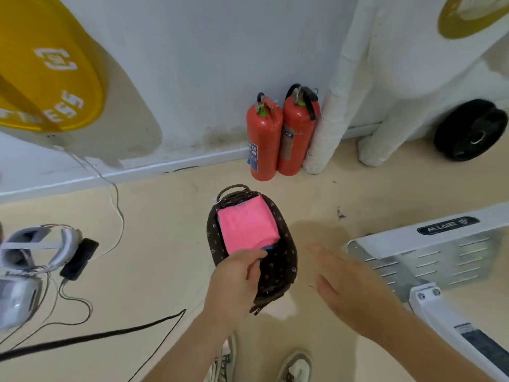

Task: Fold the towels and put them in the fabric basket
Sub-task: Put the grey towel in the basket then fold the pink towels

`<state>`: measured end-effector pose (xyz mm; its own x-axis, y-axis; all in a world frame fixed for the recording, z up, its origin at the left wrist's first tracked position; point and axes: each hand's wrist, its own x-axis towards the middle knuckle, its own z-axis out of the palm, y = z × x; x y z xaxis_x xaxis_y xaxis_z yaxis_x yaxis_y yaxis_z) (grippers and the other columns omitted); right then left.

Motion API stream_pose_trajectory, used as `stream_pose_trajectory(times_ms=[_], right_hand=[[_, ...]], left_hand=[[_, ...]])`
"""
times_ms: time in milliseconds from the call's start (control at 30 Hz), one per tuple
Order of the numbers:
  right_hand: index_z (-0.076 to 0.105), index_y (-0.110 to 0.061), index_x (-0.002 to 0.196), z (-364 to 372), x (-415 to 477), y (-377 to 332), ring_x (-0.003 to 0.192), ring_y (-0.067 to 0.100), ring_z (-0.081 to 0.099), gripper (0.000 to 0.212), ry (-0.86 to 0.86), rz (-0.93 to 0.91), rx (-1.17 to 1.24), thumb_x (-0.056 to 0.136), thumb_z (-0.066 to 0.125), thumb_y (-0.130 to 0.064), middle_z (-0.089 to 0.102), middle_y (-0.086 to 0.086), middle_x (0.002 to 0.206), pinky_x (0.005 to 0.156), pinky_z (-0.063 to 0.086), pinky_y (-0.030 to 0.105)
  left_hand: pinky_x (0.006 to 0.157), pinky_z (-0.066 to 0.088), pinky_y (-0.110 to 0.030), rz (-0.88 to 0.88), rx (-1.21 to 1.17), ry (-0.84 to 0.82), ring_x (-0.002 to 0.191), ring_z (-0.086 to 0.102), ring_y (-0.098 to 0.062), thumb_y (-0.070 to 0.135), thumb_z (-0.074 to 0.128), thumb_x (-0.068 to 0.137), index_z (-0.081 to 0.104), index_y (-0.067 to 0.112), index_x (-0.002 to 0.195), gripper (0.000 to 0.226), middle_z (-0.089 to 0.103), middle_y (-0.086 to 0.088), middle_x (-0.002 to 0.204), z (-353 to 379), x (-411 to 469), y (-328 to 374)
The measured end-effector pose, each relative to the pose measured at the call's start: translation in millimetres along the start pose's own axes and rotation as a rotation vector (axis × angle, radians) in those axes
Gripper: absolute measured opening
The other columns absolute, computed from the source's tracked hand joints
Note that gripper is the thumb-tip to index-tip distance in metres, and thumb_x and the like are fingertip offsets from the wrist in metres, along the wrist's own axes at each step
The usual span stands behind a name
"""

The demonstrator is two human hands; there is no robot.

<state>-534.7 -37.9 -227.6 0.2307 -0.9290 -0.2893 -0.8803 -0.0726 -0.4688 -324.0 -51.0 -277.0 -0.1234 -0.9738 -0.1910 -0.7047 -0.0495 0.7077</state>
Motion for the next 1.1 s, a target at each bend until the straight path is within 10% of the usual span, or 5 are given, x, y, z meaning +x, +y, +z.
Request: stream_pose_trajectory(times_ms=[133,667,767,867,1100], right_hand=[[0.057,-0.024,0.118,-27,-59,-2,0.079,0.01,0.059,0.028,0.117,0.139,0.139,0.092,0.049,-0.025,0.063,-0.01,0.089,0.073,0.051,0.03],[0.069,-0.014,0.109,5,-355,4,0.108,0.032,0.059,0.037,0.431,0.87,0.142,0.073,0.068,-0.003,0.07,0.009,0.105,0.082,0.048,0.04],[0.054,-0.028,0.129,7,-414,14,0.114,0.02,0.055,0.047,0.422,0.992,0.301,0.085,0.06,-0.012,0.063,-0.004,0.117,0.089,0.043,0.033],[0.057,-0.036,0.11,8,-471,34,0.081,0.002,0.063,0.038,0.537,1.028,0.553,0.087,0.057,-0.007,0.072,-0.011,0.094,0.076,0.048,0.022],[0.064,-0.031,0.1,22,-600,88,0.082,-0.006,0.061,0.029,0.929,1.17,0.543,0.089,0.058,-0.005,0.068,-0.019,0.084,0.068,0.045,0.007]], left_hand=[[0.079,0.04,-0.004,0.051,-0.043,-0.001,0.086,0.058,-0.001,0.0,0.047,0.075,0.075,0.019,0.089,0.037,0.066,0.013,0.09,5,-47,43],[0.08,0.04,-0.02,0.555,0.01,-0.504,0.091,0.053,-0.013,0.016,0.038,0.09,0.062,0.025,0.113,0.034,0.059,0.006,0.096,87,-247,176],[0.073,0.039,-0.018,0.662,0.05,-0.596,0.085,0.053,-0.014,0.003,0.044,0.079,0.064,0.021,0.109,0.04,0.056,0.003,0.094,109,-279,201],[0.074,0.04,-0.011,0.67,-0.011,-0.707,0.078,0.05,0.005,0.007,0.051,0.084,0.068,0.022,0.101,0.029,0.06,0.016,0.09,136,-309,234],[0.078,0.046,-0.016,0.71,-0.007,-0.887,0.082,0.057,0.002,0.022,0.053,0.095,0.066,0.031,0.109,0.021,0.062,0.022,0.089,218,-387,302]])
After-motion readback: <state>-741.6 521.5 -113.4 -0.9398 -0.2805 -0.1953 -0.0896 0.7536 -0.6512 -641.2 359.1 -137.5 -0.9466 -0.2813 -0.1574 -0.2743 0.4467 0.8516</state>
